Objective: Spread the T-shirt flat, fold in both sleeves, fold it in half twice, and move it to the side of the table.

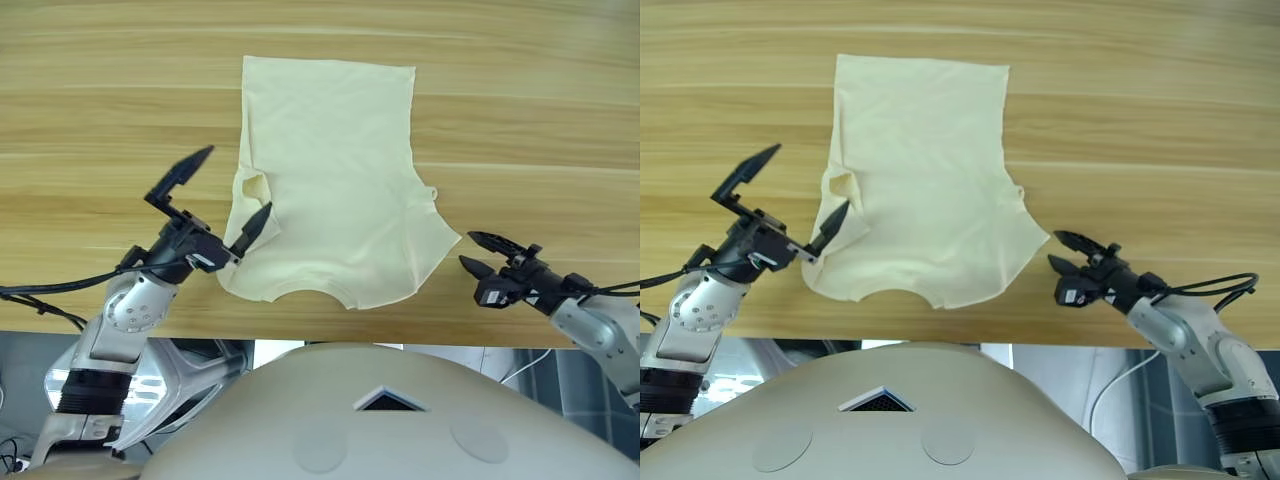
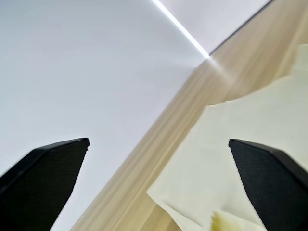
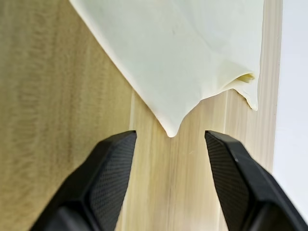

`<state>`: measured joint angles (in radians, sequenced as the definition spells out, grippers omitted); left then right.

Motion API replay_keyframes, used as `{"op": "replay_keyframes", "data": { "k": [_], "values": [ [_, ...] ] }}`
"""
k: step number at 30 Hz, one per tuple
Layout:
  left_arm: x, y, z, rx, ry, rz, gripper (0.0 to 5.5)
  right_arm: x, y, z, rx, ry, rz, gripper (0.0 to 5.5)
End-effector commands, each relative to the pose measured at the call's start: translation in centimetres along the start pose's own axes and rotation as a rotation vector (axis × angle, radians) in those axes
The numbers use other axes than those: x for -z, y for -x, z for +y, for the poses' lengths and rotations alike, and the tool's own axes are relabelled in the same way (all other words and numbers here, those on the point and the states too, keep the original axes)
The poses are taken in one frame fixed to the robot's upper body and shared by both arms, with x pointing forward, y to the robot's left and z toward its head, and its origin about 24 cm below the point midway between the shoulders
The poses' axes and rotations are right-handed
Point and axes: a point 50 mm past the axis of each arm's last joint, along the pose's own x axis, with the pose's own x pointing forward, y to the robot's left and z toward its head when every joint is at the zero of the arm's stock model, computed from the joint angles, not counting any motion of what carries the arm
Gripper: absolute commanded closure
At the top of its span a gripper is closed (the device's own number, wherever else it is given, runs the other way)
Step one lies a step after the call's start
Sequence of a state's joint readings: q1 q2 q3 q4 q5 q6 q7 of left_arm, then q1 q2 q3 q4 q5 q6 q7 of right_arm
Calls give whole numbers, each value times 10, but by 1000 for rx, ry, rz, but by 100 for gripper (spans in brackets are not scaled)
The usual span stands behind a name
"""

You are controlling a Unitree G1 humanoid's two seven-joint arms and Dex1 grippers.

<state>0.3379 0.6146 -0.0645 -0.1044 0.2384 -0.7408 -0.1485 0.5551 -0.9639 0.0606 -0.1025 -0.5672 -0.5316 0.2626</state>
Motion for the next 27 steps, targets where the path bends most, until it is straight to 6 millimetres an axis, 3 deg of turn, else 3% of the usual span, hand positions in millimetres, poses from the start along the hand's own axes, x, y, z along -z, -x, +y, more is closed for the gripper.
{"op": "replay_keyframes", "data": {
  "k": [1,12,27],
  "values": [
    [4,-4,-2,-6,3,5,12,5,-8,31,-184,-34,26,285],
    [4,-5,-12,22,32,-3,12,5,-18,36,-189,-47,0,285],
    [3,-8,-21,31,72,-25,10,0,-35,34,-179,-41,-59,548]
  ]
}}
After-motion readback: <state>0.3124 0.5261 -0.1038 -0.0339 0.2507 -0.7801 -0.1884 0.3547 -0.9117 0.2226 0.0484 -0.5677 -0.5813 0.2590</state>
